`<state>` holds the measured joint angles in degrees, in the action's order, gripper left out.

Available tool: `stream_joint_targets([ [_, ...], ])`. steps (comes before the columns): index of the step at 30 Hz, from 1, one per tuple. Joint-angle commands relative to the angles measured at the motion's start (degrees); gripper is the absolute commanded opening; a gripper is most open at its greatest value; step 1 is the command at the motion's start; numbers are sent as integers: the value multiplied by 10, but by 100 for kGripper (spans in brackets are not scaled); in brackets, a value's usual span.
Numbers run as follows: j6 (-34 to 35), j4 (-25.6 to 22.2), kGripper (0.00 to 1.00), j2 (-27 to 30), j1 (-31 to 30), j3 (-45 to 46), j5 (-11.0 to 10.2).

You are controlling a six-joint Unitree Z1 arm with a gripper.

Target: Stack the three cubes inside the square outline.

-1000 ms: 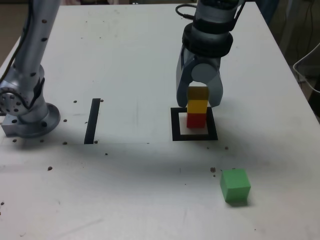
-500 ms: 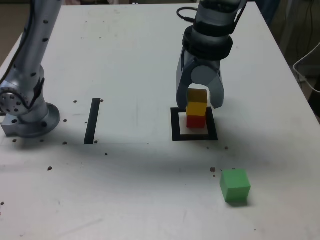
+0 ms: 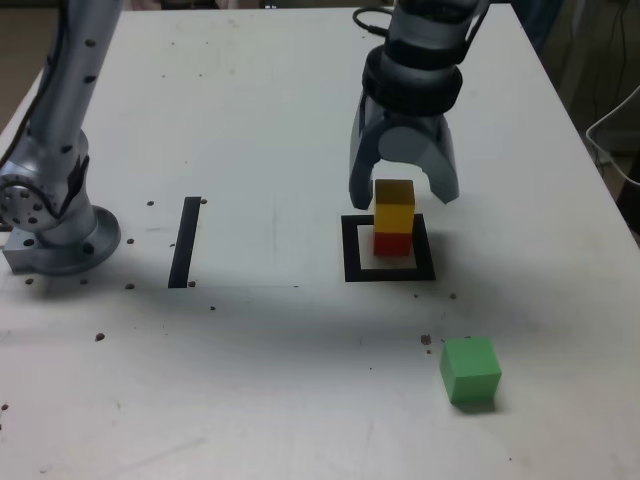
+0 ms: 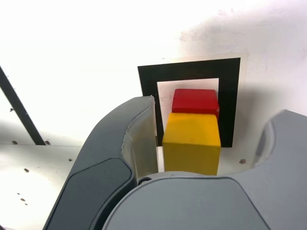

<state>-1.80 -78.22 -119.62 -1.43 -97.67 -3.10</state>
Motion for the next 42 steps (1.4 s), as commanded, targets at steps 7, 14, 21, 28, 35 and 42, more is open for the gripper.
stream_joint_targets([
  [7, 15, 4, 99, 66, -15, 43, -14],
  [14, 60, 4, 100, 109, -54, 71, -2],
  [21, 165, -7, 100, 116, -134, 64, 4],
  [28, 277, -6, 100, 101, -208, 34, 12],
  [35, 311, -3, 99, 60, -235, -17, 32],
  [42, 310, -6, 99, -4, -240, -81, 56],
])
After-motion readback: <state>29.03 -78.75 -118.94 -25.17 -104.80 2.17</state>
